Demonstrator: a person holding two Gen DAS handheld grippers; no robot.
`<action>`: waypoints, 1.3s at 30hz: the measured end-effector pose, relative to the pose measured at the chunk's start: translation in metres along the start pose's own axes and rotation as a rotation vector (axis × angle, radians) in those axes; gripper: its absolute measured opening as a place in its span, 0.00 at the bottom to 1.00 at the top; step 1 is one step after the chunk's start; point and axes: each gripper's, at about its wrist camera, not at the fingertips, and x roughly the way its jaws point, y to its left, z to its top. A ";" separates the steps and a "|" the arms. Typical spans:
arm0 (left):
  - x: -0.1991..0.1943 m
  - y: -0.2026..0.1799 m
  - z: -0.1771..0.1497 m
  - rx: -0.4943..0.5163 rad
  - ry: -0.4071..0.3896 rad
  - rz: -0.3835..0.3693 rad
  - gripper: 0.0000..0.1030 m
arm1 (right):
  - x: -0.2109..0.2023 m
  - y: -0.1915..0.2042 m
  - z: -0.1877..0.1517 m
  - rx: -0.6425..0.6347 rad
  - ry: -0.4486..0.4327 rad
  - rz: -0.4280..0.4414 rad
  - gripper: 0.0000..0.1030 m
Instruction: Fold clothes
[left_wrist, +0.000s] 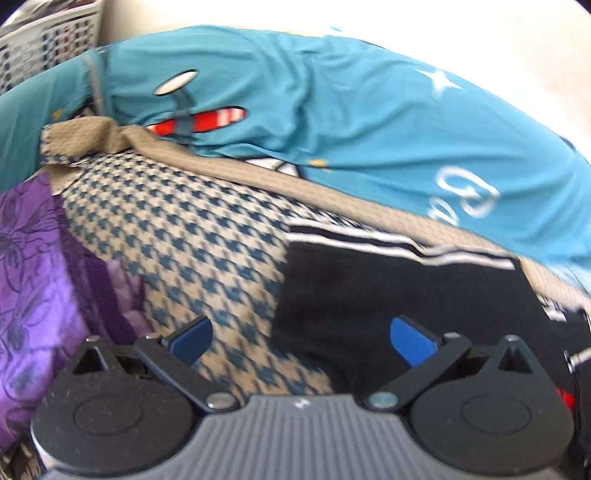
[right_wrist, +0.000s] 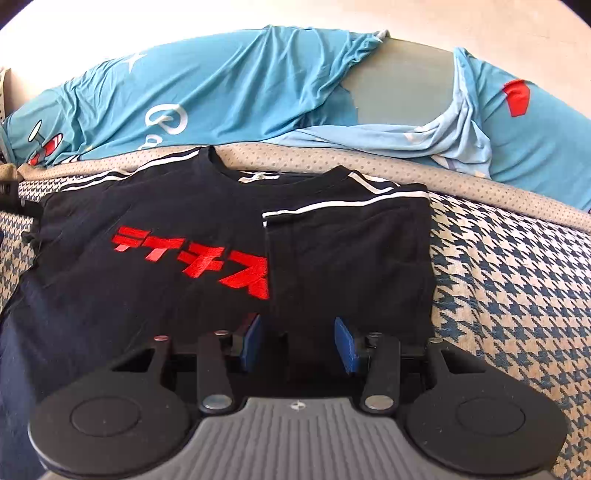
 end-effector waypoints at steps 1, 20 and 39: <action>0.002 0.007 0.004 -0.018 0.000 -0.005 1.00 | 0.000 0.003 0.000 -0.012 0.001 0.002 0.42; 0.030 0.018 0.001 -0.174 0.165 -0.172 0.86 | 0.004 0.016 0.003 -0.039 0.001 -0.003 0.46; 0.030 -0.001 -0.004 -0.194 0.017 -0.173 0.15 | 0.009 0.019 0.003 -0.067 0.005 -0.007 0.47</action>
